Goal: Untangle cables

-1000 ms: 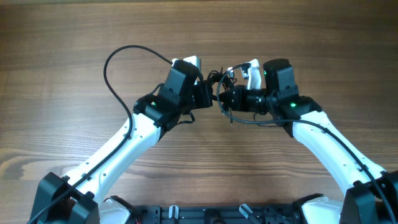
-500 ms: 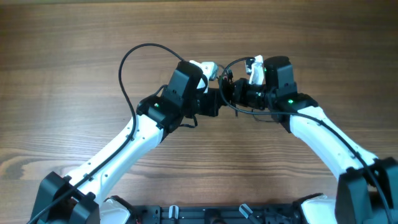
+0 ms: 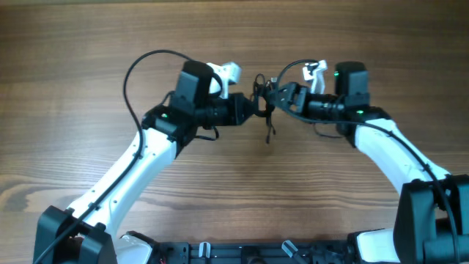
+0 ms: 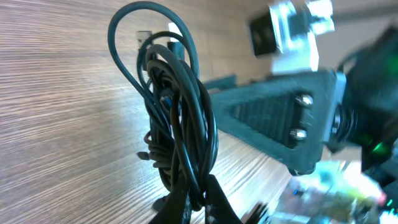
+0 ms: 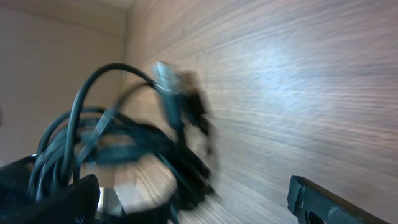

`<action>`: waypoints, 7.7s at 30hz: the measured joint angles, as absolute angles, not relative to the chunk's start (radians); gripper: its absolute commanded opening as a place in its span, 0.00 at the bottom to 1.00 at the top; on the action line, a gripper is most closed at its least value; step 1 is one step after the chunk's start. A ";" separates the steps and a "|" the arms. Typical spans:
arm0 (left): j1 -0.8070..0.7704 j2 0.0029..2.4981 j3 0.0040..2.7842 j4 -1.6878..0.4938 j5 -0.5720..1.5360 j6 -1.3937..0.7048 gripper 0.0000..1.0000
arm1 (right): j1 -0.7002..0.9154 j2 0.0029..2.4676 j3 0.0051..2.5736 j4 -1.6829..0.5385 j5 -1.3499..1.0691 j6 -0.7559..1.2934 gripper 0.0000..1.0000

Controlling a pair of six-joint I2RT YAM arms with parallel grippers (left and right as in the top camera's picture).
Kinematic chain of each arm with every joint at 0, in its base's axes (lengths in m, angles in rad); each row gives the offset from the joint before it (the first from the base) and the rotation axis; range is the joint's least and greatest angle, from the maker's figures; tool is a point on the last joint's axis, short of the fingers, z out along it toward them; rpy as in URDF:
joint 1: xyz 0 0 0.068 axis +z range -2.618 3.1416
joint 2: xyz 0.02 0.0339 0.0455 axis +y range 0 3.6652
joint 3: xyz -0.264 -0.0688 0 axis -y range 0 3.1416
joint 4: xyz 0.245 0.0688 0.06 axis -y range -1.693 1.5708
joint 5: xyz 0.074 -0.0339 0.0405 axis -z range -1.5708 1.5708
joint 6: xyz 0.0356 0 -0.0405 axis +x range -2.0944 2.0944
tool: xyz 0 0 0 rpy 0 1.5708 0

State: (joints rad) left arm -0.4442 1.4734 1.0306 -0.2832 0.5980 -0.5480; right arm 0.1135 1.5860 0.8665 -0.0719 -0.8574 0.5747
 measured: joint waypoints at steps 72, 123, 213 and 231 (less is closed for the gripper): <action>-0.268 1.584 1.032 -0.278 0.493 -1.174 0.04 | -0.065 1.593 0.867 -0.199 -1.073 0.475 0.82; -0.442 1.584 1.031 -0.193 0.130 -0.933 0.04 | 0.226 1.594 0.870 -0.065 -1.042 0.656 0.04; -0.384 1.590 1.028 -0.052 0.383 -0.687 0.04 | 0.188 1.554 0.878 -0.253 -0.896 0.142 0.92; -0.611 1.590 1.028 -0.015 -0.042 -1.123 0.04 | 0.258 1.554 0.873 -0.125 -0.965 0.699 0.70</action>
State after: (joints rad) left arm -0.6113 1.5898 1.0279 -0.0154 -0.0418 -1.1233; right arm 0.2577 1.5536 0.8734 -0.1253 -0.9646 0.6994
